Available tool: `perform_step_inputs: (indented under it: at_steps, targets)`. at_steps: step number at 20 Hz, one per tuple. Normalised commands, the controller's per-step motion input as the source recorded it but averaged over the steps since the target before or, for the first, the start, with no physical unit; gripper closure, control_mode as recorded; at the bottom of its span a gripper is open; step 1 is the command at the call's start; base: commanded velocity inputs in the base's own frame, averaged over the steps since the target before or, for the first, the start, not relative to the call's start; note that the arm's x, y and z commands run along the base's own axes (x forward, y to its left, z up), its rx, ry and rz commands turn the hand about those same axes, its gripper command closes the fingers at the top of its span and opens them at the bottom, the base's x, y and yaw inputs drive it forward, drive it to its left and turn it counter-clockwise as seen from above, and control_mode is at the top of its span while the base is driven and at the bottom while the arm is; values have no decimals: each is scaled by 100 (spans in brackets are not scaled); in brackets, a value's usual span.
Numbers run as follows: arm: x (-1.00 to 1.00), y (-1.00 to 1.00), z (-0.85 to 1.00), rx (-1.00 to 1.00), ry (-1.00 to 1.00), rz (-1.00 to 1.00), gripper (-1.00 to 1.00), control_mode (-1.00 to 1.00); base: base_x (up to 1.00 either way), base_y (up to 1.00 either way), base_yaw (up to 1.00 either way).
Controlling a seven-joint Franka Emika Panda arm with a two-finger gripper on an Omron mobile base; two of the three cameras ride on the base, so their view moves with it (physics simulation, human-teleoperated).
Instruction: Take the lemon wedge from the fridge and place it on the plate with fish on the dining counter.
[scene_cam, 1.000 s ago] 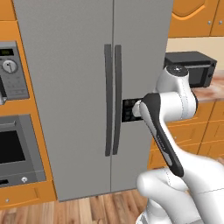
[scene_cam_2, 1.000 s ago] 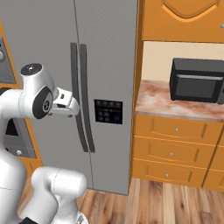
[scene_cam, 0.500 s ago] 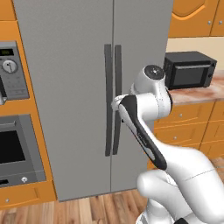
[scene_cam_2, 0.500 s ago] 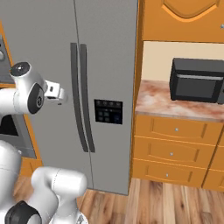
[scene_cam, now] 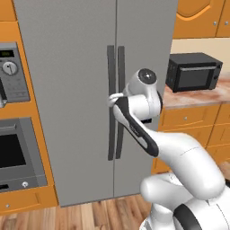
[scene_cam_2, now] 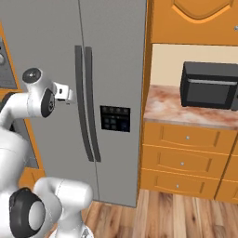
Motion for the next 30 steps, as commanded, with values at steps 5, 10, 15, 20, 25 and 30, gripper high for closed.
perform_step_inputs:
  at_steps: [5, 10, 15, 20, 25, 30]
  targets:
    - [69, -13, 0, 0, 3, 0, -100, -100, 0, 0, 0]
    - [68, -3, -11, 0, 0, 0, -100, -100, 0, 0, 0]
    - [47, 0, -39, -1, -3, 0, -100, -100, 0, 0, 0]
    - [28, 0, -40, 0, -4, 0, -100, -100, 0, 0, 0]
    - [37, 17, -23, 0, -2, 0, -100, -100, 0, 0, 0]
    - [46, 16, -13, 0, -1, 0, -100, -100, 0, 0, 0]
